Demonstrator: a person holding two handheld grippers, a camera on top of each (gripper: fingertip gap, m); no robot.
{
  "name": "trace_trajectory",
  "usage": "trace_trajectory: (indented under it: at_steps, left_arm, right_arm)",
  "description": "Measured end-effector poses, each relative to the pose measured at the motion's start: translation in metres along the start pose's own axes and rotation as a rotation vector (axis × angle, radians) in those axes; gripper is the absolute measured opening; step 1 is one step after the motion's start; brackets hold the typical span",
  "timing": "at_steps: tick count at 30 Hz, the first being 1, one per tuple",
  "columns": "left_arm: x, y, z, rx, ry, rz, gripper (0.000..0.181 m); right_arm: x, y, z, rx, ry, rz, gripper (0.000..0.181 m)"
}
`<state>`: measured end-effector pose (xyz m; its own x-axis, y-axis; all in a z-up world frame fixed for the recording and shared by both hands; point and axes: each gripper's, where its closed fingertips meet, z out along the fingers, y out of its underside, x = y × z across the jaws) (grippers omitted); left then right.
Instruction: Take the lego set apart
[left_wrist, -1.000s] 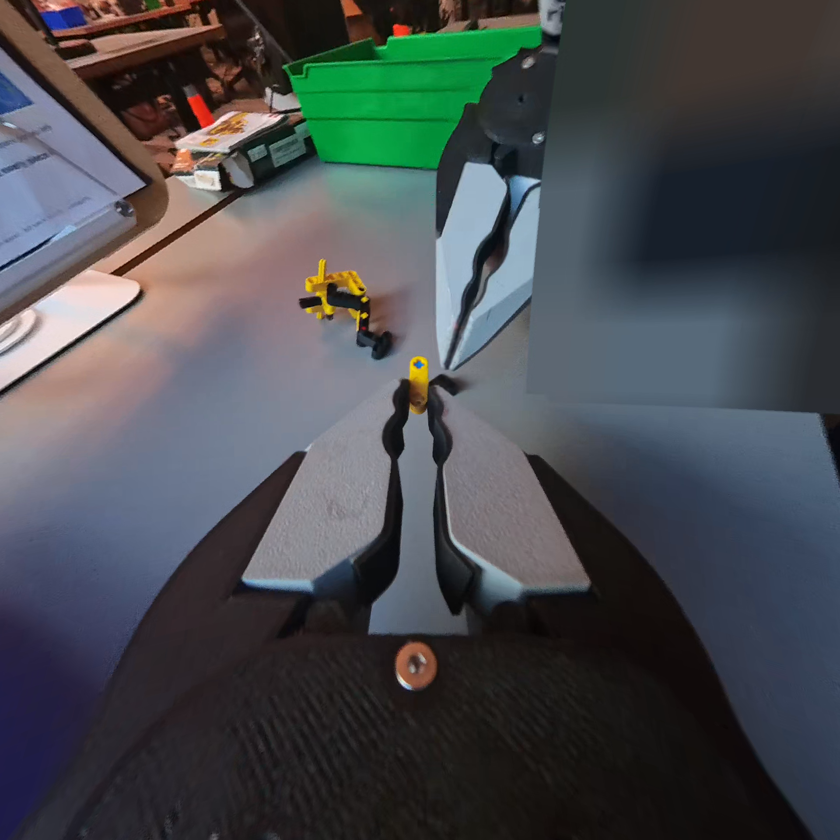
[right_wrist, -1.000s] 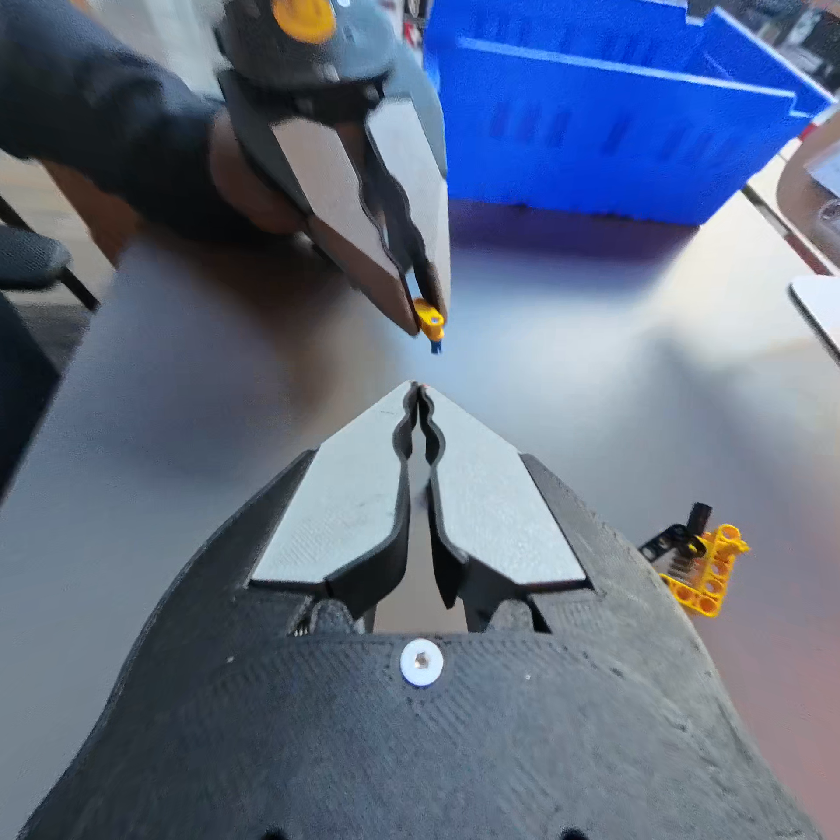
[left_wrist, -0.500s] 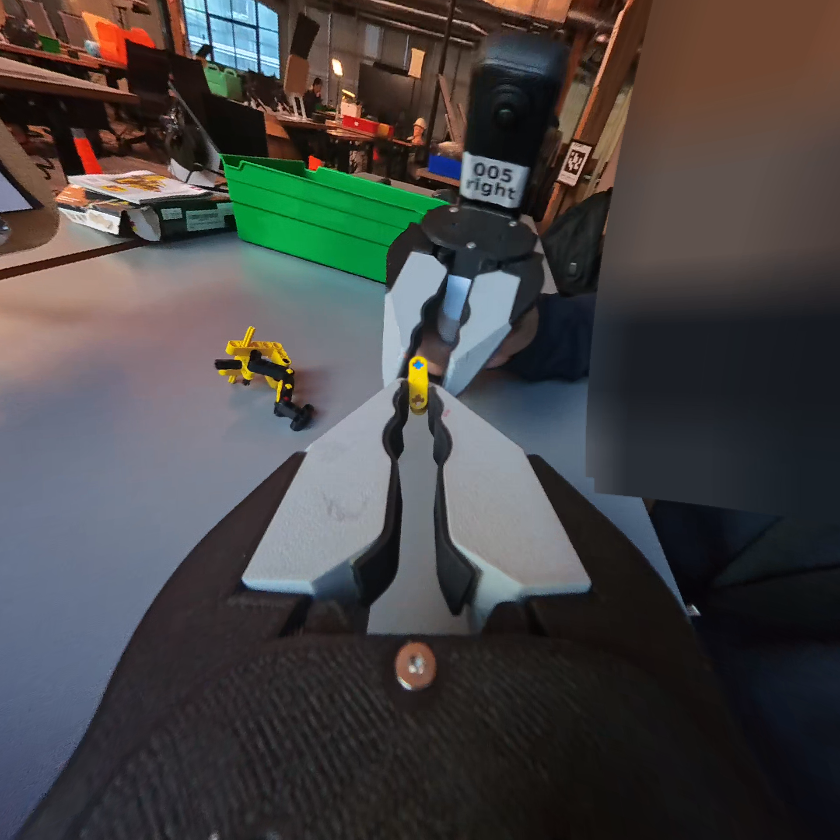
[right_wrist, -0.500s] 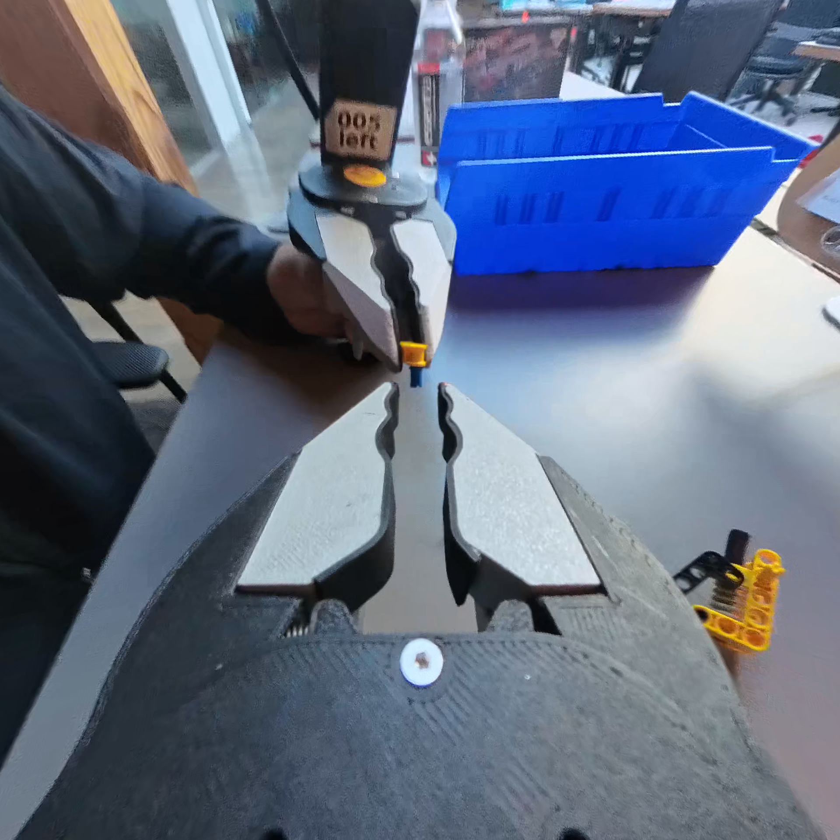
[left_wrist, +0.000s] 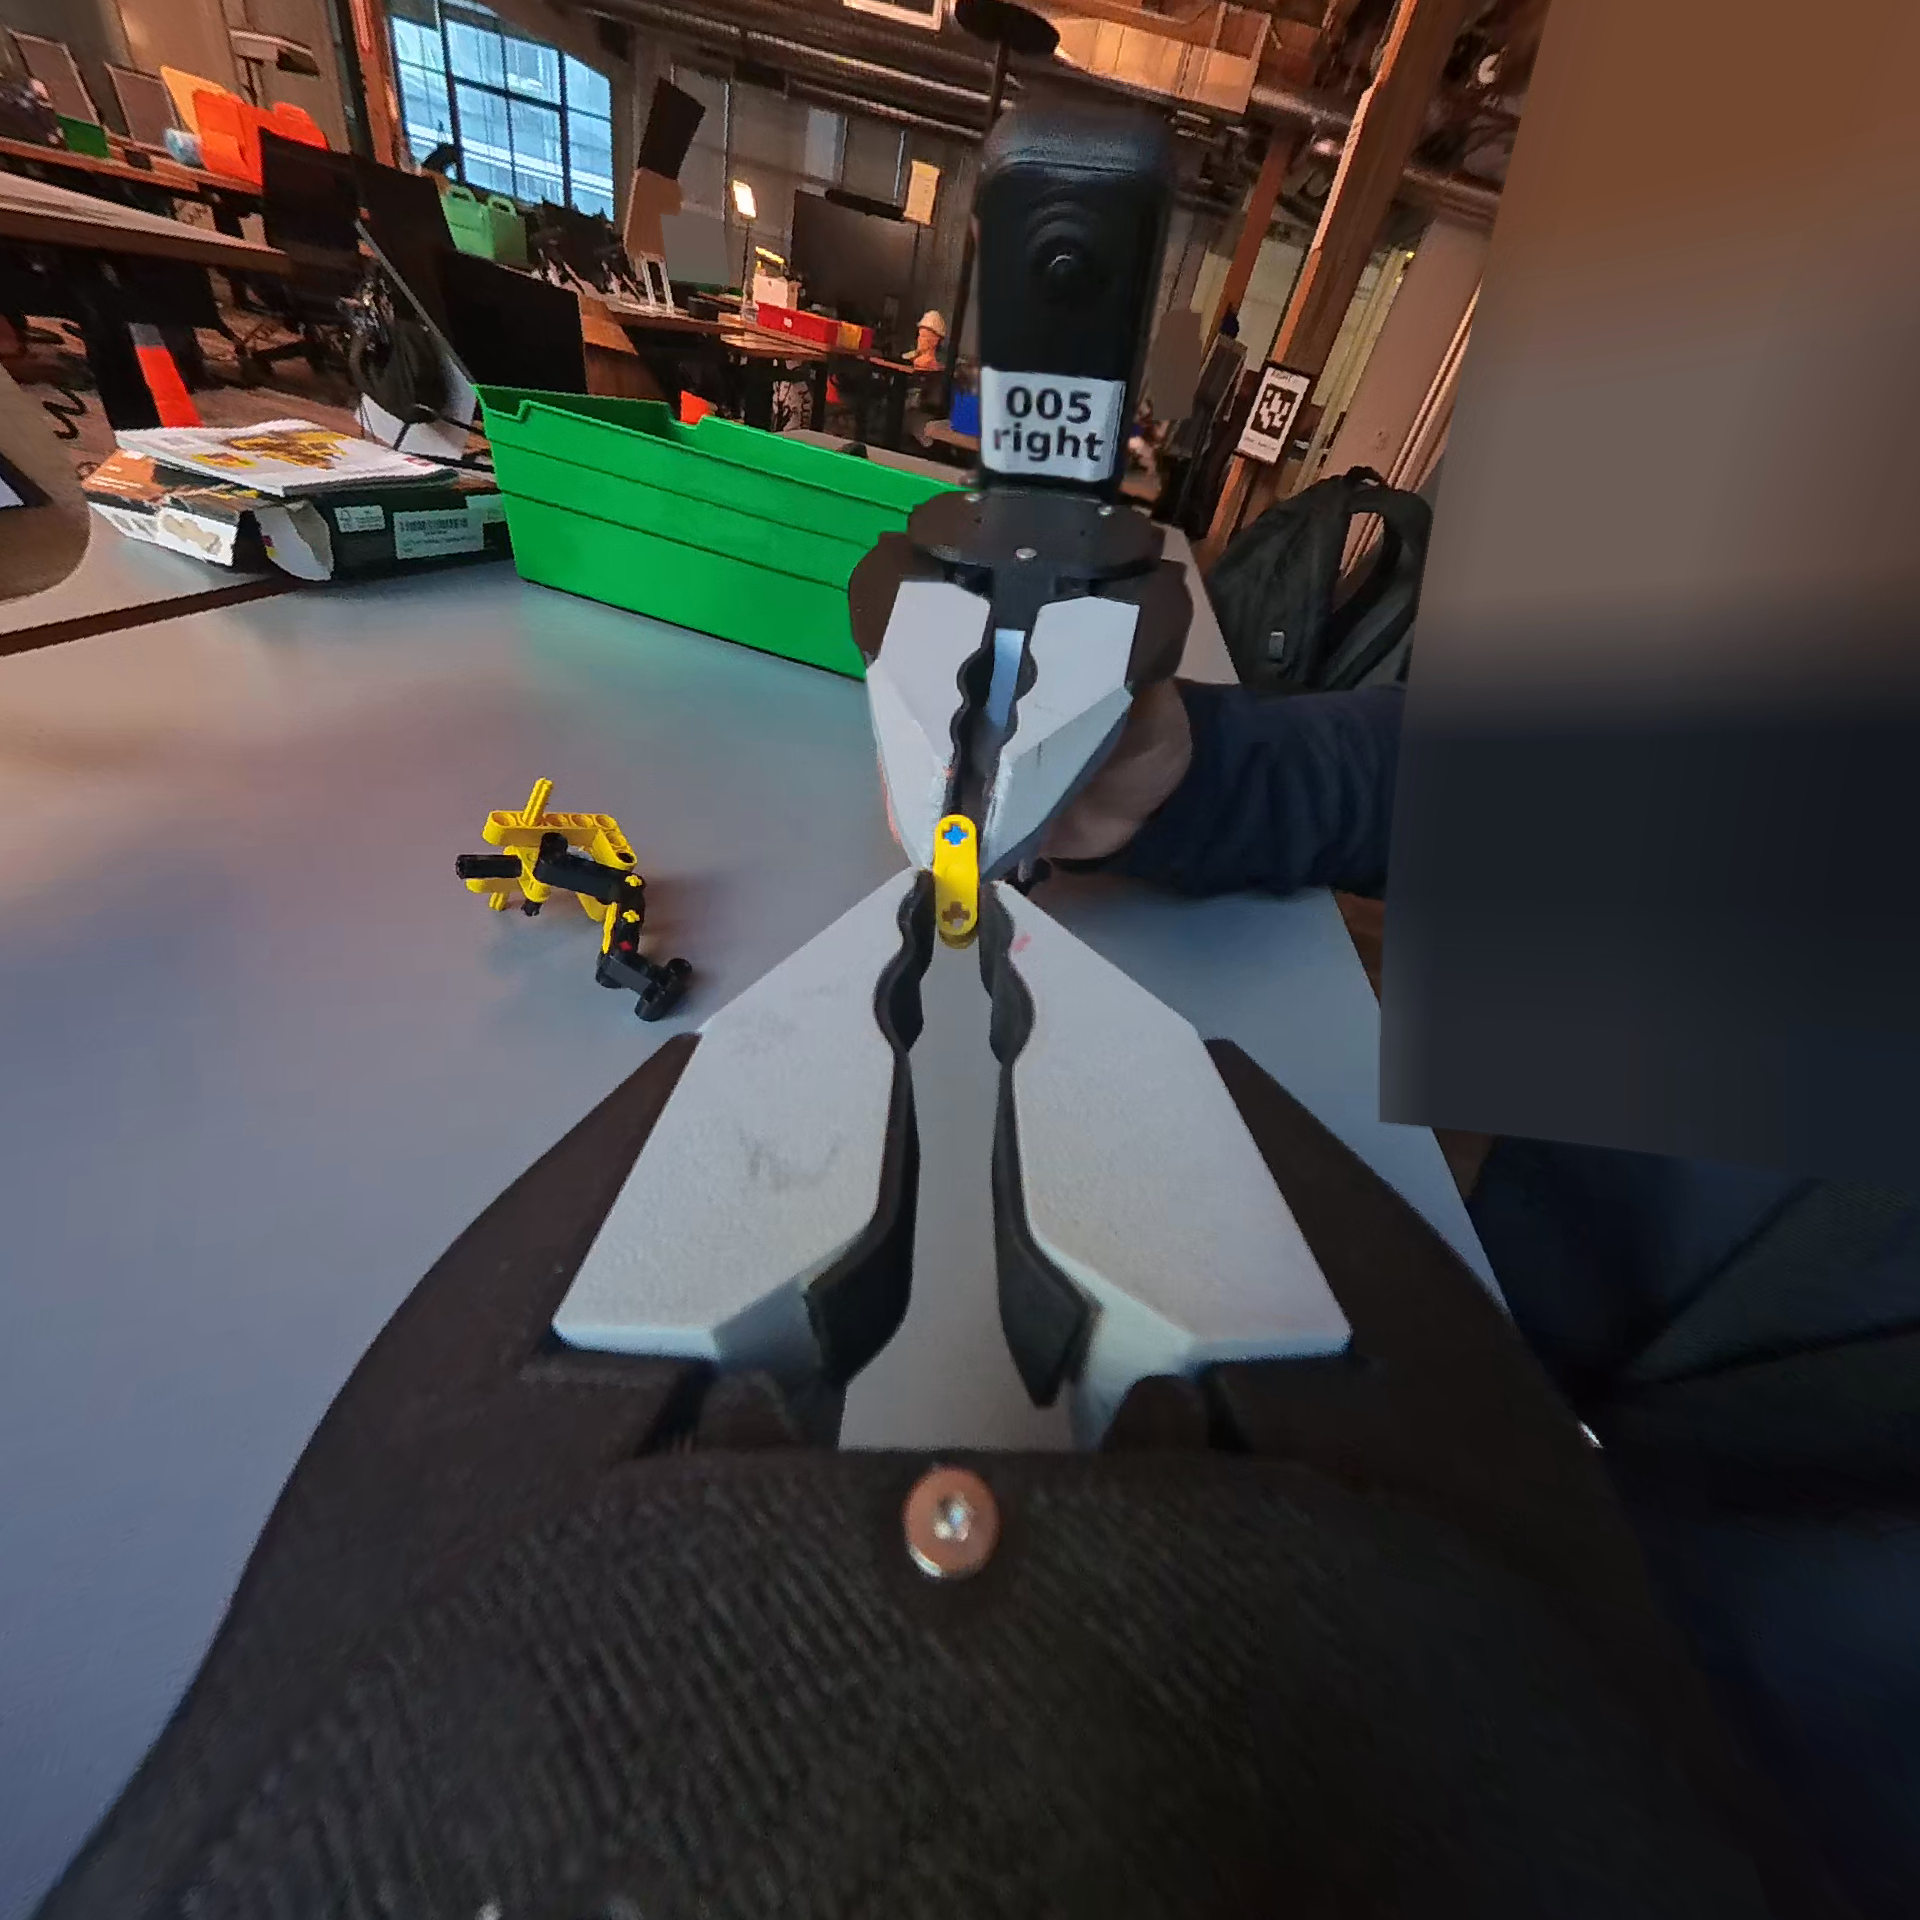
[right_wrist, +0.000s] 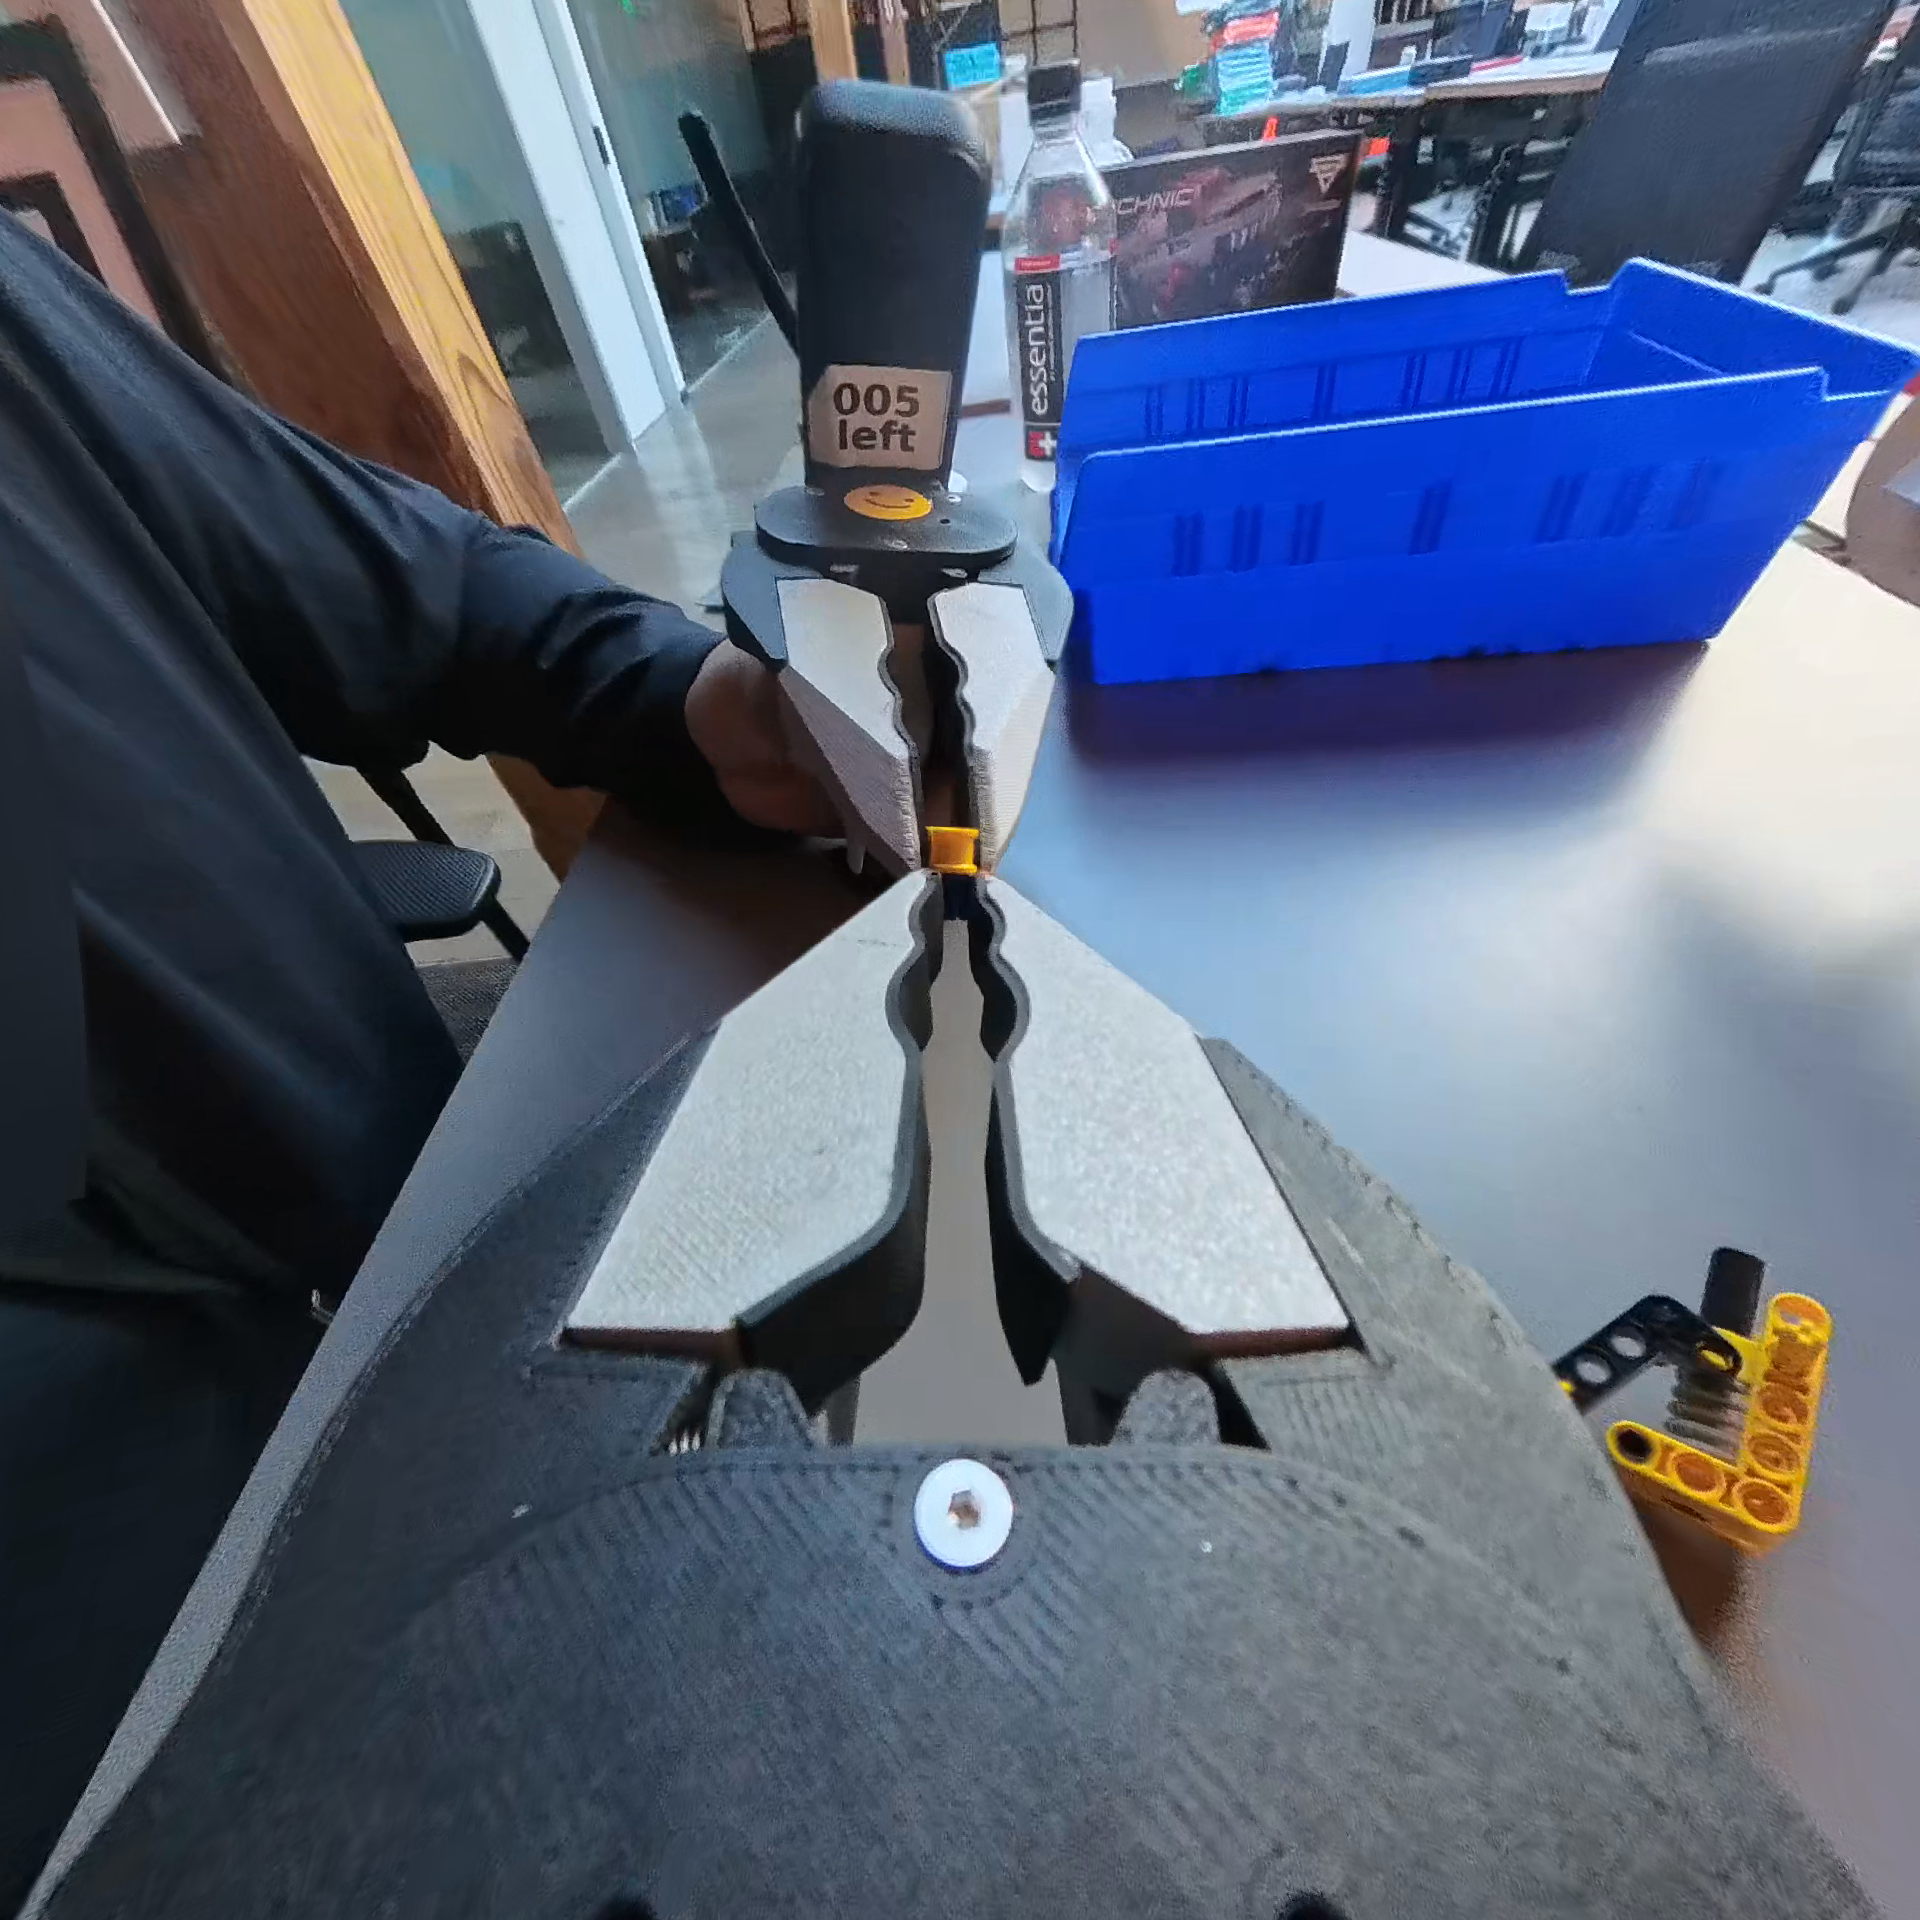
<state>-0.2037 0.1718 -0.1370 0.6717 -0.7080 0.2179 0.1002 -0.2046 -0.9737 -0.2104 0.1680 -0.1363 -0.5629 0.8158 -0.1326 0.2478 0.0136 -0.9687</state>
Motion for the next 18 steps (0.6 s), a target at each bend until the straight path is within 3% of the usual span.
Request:
trace_trajectory:
  at_steps: [6, 10, 14, 18]
  left_arm:
    - [0.008, -0.002, -0.002, 0.018, 0.099, -0.105, 0.005]
    - [0.003, 0.009, -0.002, -0.063, 0.054, -0.064, 0.005]
    - [0.004, 0.002, -0.003, -0.041, 0.013, 0.004, 0.005]
    - [-0.003, 0.021, 0.000, -0.173, -0.053, 0.048, 0.005]
  right_arm:
    - [-0.008, 0.001, 0.003, -0.054, 0.016, -0.062, 0.001]
    - [-0.006, 0.018, 0.013, -0.155, 0.045, -0.084, 0.002]
    - [-0.008, 0.010, 0.010, -0.155, 0.061, -0.122, 0.001]
    - [0.000, 0.032, 0.013, -0.337, 0.177, -0.254, 0.001]
